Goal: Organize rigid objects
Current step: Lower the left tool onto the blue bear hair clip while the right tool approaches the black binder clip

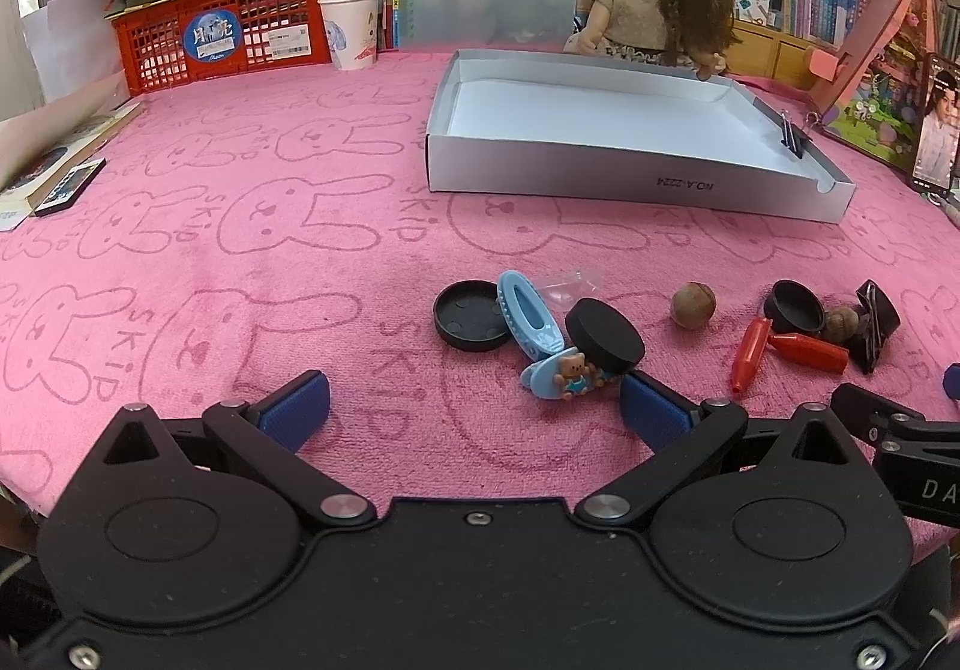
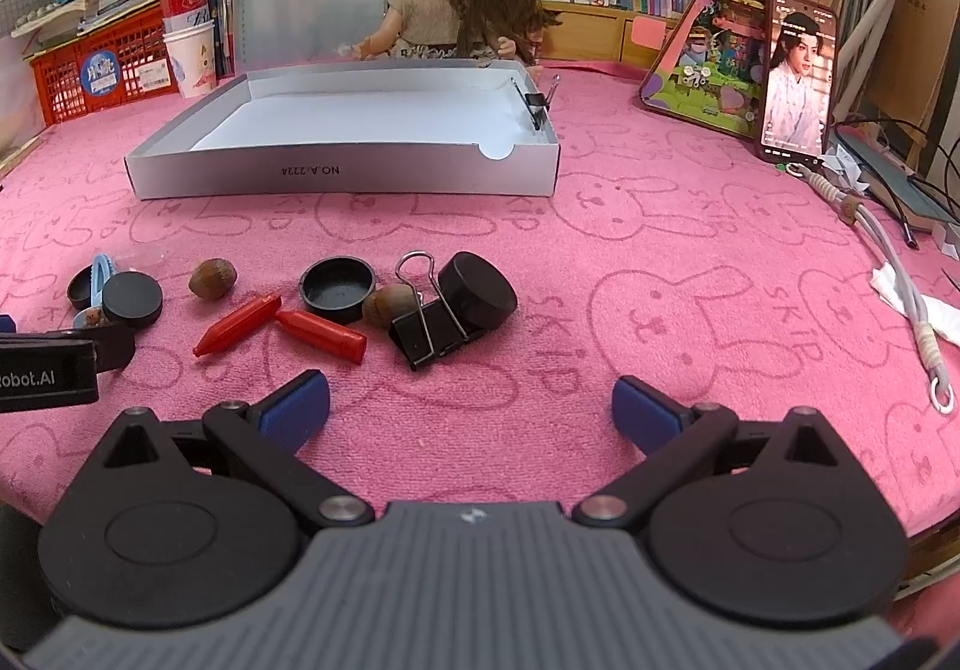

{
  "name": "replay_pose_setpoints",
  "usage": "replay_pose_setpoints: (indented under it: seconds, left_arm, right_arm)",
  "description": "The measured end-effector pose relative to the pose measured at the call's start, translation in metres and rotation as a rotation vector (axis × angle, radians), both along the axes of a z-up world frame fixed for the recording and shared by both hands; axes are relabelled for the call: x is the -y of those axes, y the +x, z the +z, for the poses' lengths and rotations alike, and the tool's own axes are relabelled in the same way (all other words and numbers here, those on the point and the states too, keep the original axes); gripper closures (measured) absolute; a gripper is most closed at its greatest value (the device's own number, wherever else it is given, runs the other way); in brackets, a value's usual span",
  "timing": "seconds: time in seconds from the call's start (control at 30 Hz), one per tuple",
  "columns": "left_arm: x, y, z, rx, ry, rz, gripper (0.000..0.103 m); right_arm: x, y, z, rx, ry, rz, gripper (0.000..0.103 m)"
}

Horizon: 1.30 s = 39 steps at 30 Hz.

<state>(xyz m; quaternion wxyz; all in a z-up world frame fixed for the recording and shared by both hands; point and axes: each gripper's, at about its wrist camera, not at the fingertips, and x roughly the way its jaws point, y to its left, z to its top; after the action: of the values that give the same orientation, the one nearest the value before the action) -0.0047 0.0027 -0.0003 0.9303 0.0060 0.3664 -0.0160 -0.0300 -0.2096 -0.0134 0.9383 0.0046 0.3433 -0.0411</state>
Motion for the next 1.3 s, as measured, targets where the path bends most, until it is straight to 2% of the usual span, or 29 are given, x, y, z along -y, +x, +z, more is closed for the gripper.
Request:
replay_pose_setpoints:
  seconds: [0.23, 0.37, 0.5, 0.67, 0.77, 0.83, 0.87, 0.93, 1.03, 1.3]
  left_arm:
    - [0.000, -0.002, 0.000, 0.009, -0.003, 0.002, 0.000]
    - [-0.005, -0.004, 0.002, 0.020, -0.033, 0.003, 0.001]
    - [-0.006, -0.006, 0.008, 0.037, -0.044, -0.023, 0.013]
    - [0.003, -0.012, 0.014, 0.057, -0.044, -0.082, 0.025]
    - [0.007, -0.016, 0.017, 0.064, -0.052, -0.095, 0.039]
    - [0.008, -0.018, 0.019, 0.065, -0.059, -0.106, 0.053]
    - [0.008, -0.019, 0.020, 0.063, -0.064, -0.112, 0.056]
    - [0.009, -0.019, 0.022, 0.060, -0.071, -0.124, 0.063]
    - [0.009, -0.020, 0.023, 0.060, -0.085, -0.140, 0.065]
    - [0.014, -0.014, 0.021, 0.064, -0.073, -0.162, 0.077]
  right_arm:
    - [-0.001, -0.003, -0.001, 0.014, 0.000, -0.008, 0.000]
    - [0.000, -0.003, -0.001, 0.018, 0.002, 0.004, 0.000]
    - [0.003, -0.003, 0.000, 0.034, 0.020, 0.008, 0.001]
    - [0.004, -0.003, 0.005, 0.058, 0.020, 0.031, 0.009]
    - [0.002, -0.004, 0.009, 0.074, 0.027, 0.057, 0.017]
    - [0.002, -0.004, 0.009, 0.074, 0.037, 0.077, 0.026]
    - [0.001, -0.004, 0.010, 0.072, 0.042, 0.084, 0.028]
    - [0.000, -0.004, 0.010, 0.069, 0.050, 0.101, 0.041]
    - [0.000, -0.004, 0.011, 0.065, 0.072, 0.131, 0.051]
    - [0.006, 0.009, 0.013, 0.070, 0.070, 0.165, 0.052]
